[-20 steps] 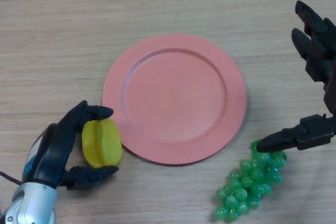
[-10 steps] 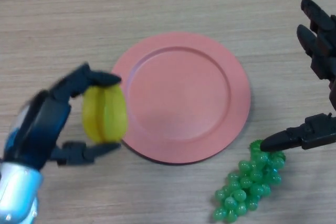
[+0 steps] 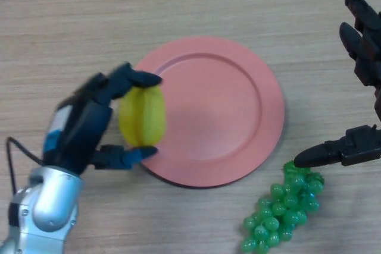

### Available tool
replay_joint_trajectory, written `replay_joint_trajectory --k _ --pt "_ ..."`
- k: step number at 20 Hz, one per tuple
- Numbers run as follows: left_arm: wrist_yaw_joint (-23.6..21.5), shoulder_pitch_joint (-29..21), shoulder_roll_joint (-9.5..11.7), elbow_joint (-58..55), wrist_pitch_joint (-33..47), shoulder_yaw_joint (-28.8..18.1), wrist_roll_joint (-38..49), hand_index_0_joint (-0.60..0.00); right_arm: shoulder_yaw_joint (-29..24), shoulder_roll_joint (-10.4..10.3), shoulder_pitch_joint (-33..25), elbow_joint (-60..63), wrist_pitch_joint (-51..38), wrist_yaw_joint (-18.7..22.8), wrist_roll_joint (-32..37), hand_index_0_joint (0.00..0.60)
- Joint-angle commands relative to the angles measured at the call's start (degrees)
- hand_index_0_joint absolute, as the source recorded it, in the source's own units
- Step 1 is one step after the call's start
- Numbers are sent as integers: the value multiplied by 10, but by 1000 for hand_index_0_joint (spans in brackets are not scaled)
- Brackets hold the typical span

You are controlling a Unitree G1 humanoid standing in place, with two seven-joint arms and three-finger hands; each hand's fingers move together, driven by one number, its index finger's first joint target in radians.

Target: Pick up the yellow starfruit and place it on the plate

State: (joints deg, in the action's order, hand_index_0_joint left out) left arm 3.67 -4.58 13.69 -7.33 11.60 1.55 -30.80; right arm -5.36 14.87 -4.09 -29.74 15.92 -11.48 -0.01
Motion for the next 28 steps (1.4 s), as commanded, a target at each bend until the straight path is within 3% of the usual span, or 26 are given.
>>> replay_joint_trajectory --k 1,3,4,5,6,9,12,14,18,21,22,25,28 --pt "-38 -26 10 -4 60 -11 0 -600 -33 11 -10 -45 -70 24 36 0" --pt "-38 -37 6 20 66 -6 18 -600 -46 15 -4 -53 -66 21 42 0" --pt "6 -35 -6 -4 15 -3 108 -600 -51 16 -2 -53 -67 22 43 0" --pt "23 -33 -12 -19 -17 -2 147 -600 -53 16 2 -53 -67 21 43 0" --pt "25 -36 -16 -30 -70 6 172 -600 -62 17 5 -52 -68 20 49 0" --pt "27 -45 -20 -31 -109 11 191 -600 -76 19 15 -50 -77 14 56 0" --pt "24 -46 -23 -28 -128 15 192 -200 -81 20 19 -40 -99 11 43 0" --pt "8 -49 -27 -16 -150 25 174 0 -89 20 28 -37 -122 6 31 0" --pt "48 -52 -20 -76 -208 22 137 0 -85 20 22 -30 -123 12 27 0" --pt "41 -59 -24 -148 -248 13 165 0 -66 18 19 -29 -105 8 27 0" --pt "11 -60 -26 -199 -262 7 199 0 -62 18 14 -37 -92 5 28 0" --pt "-12 -53 -21 -255 -281 -9 232 0 -53 19 8 -41 -87 -4 14 0" --pt "-78 -48 -3 -275 -268 -73 333 0 -53 18 6 -48 -90 -3 15 0"
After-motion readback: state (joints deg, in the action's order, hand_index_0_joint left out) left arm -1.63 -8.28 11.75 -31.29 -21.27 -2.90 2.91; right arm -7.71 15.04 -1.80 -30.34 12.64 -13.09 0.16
